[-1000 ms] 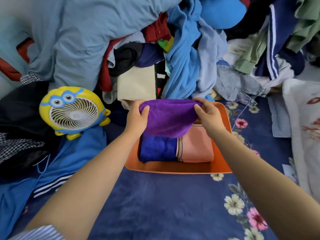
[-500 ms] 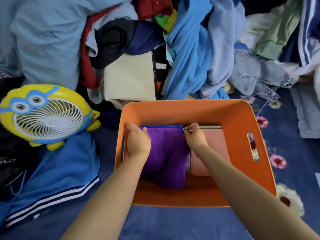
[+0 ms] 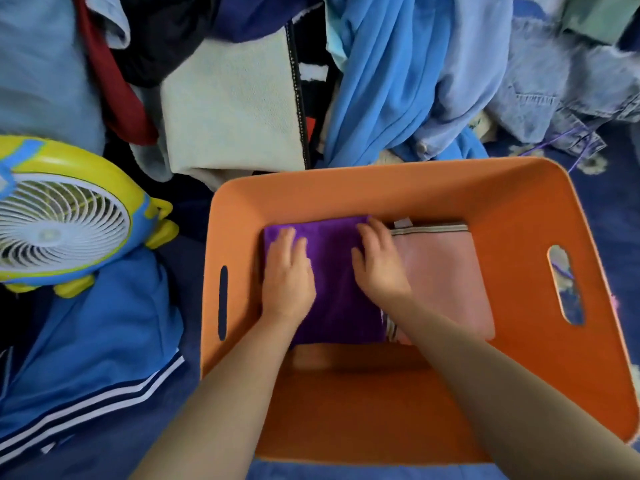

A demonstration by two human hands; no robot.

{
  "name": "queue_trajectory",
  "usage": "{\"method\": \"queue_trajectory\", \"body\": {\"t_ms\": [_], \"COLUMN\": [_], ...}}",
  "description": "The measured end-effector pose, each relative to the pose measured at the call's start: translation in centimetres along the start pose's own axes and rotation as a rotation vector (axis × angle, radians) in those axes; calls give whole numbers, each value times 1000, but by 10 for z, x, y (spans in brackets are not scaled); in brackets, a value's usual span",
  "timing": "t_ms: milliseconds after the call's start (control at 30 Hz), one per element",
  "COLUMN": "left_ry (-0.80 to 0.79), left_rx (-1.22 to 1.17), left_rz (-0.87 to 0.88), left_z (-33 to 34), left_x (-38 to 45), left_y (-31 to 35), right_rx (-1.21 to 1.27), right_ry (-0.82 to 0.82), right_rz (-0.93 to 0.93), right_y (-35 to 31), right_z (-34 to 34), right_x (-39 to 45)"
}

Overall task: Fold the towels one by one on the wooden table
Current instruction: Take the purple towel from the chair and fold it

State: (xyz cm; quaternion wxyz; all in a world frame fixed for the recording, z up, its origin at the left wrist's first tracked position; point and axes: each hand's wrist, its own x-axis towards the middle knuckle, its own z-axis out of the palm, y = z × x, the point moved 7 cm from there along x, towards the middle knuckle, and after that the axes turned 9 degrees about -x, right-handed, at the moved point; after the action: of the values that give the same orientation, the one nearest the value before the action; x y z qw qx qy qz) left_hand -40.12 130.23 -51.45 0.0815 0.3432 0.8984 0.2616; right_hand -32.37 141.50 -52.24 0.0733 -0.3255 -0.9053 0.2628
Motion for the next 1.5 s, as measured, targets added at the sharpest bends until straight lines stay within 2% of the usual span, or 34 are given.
{"method": "queue_trajectory", "body": {"t_ms": [67,133,267,533,700,933,1067,1233,1300,1367,1500], "left_ry": [-245,-346,-329,-503,-427,-245,-176,-74,-34,-37,-16], "left_rx": [115,169,192,222,198,178,207,244,253,261,303], "left_rz": [45,-35,-78,-127,-90,-19,13,61,84,79,101], "left_z": [21,33,36,36,-10,-104,-176,-253,-283,-292,-321], "left_x": [-7,-10,-11,-7,-22,-32,-48,-96,-140,-151,-219], "left_y": [5,-7,-21,-19,4,69,136,208,238,251,281], "right_rx": [-264,-422,-537,-615,-598,-543,-533,-509,-487,-440,-447], "right_ry": [-160,-336,-418,-579,-683,-514,-295,-111,-34,4,62], "right_rz": [-150,-142,-92,-31,5,-9,-64,-173,-194,-184,-168], "right_y": [-12,-7,1,-1,-8,-47,-92,-147,-163,-166,-172], "right_z": [15,27,40,39,8,-90,-183,-290,-330,-346,-389], "right_x": [-9,-16,-17,-16,-51,-65,-81,-132,-174,-184,-256]}}
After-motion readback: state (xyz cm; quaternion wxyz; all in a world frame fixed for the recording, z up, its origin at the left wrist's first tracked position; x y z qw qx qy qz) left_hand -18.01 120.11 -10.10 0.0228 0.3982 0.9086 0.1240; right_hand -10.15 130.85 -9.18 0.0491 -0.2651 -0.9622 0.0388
